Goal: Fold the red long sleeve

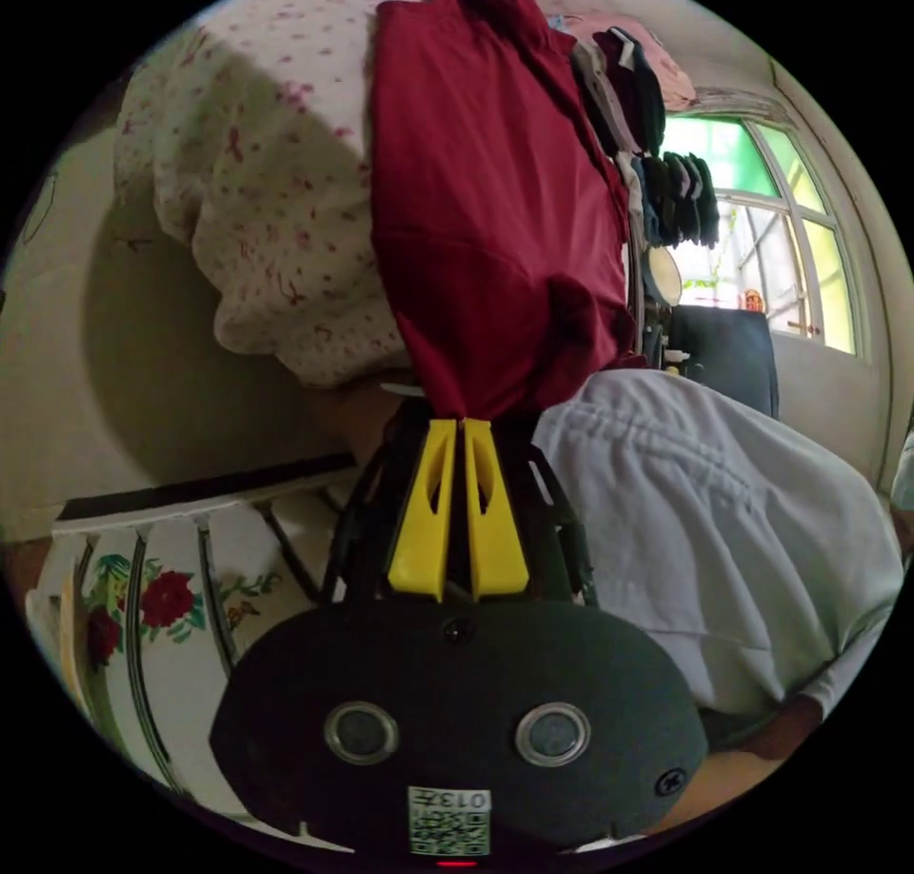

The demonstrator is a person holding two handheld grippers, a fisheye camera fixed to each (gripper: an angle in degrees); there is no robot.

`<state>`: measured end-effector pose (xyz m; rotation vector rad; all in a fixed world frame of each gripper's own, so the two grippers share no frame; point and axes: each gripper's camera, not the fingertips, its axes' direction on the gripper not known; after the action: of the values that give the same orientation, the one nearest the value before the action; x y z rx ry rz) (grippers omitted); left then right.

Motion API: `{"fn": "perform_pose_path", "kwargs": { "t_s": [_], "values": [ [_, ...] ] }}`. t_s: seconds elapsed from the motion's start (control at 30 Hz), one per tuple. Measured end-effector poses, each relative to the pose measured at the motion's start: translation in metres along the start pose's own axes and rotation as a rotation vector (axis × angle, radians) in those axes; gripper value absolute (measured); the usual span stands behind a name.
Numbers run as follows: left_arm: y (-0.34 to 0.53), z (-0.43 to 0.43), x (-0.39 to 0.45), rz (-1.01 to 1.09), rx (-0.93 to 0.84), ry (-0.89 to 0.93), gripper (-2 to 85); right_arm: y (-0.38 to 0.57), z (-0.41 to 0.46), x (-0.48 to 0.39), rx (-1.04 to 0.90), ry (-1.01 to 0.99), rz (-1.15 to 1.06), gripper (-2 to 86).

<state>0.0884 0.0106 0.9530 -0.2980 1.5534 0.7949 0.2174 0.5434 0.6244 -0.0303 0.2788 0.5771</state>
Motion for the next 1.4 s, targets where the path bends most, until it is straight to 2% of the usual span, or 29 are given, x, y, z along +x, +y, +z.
{"fn": "perform_pose_path", "kwargs": {
  "t_s": [0.13, 0.23, 0.3, 0.4, 0.53, 0.63, 0.67, 0.7, 0.87, 0.93, 0.97, 1.03, 1.13, 1.3, 1.4],
  "values": [
    [0.004, 0.008, -0.001, -0.008, 0.044, -0.013, 0.2, -0.006, -0.004, 0.001, -0.017, 0.005, -0.034, 2.2],
    [0.017, -0.014, 0.006, 0.022, 0.064, -0.195, 0.4, -0.009, -0.019, 0.006, -0.001, 0.107, -0.032, 2.8],
    [0.028, -0.044, 0.023, 0.060, 0.195, -0.340, 0.9, -0.011, -0.032, 0.010, 0.058, 0.139, -0.008, 5.0],
    [0.011, -0.051, 0.061, 0.148, 0.302, -0.463, 1.5, -0.025, -0.037, 0.008, 0.114, 0.076, 0.008, 8.1],
    [-0.031, -0.013, 0.110, 0.284, 0.297, -0.585, 1.5, -0.054, -0.018, -0.008, 0.088, 0.031, 0.002, 8.6],
    [-0.061, 0.033, 0.132, 0.351, 0.205, -0.705, 0.9, -0.069, 0.002, -0.016, -0.012, 0.077, -0.031, 4.6],
    [-0.067, 0.049, 0.131, 0.344, 0.165, -0.729, 0.4, -0.070, 0.000, -0.016, 0.022, 0.038, -0.042, 3.6],
    [-0.065, 0.052, 0.131, 0.347, 0.232, -0.727, 0.1, -0.073, 0.001, -0.013, 0.001, 0.014, -0.032, 2.7],
    [-0.059, 0.051, 0.103, 0.251, 0.245, -0.559, -0.3, -0.077, -0.008, 0.011, 0.020, -0.069, -0.087, 1.3],
    [-0.055, 0.051, 0.098, 0.220, 0.259, -0.558, -0.3, -0.077, -0.011, 0.039, 0.037, -0.249, -0.002, 1.2],
    [-0.051, 0.050, 0.098, 0.183, 0.280, -0.608, -0.3, -0.078, -0.013, 0.045, 0.045, -0.270, 0.022, 1.2],
    [-0.048, 0.048, 0.106, 0.197, 0.319, -0.636, -0.3, -0.083, -0.031, 0.057, 0.164, -0.235, 0.081, 1.7],
    [-0.061, 0.066, 0.128, 0.275, 0.300, -0.670, -0.3, -0.110, -0.039, 0.040, 0.233, -0.162, 0.049, 3.2],
    [-0.104, 0.126, 0.164, 0.397, 0.239, -0.802, -0.3, -0.171, 0.000, -0.008, 0.110, -0.037, -0.062, 5.9],
    [-0.118, 0.146, 0.160, 0.374, 0.216, -0.863, -0.4, -0.196, 0.023, -0.019, 0.016, -0.067, -0.081, 4.1]
  ]
}}
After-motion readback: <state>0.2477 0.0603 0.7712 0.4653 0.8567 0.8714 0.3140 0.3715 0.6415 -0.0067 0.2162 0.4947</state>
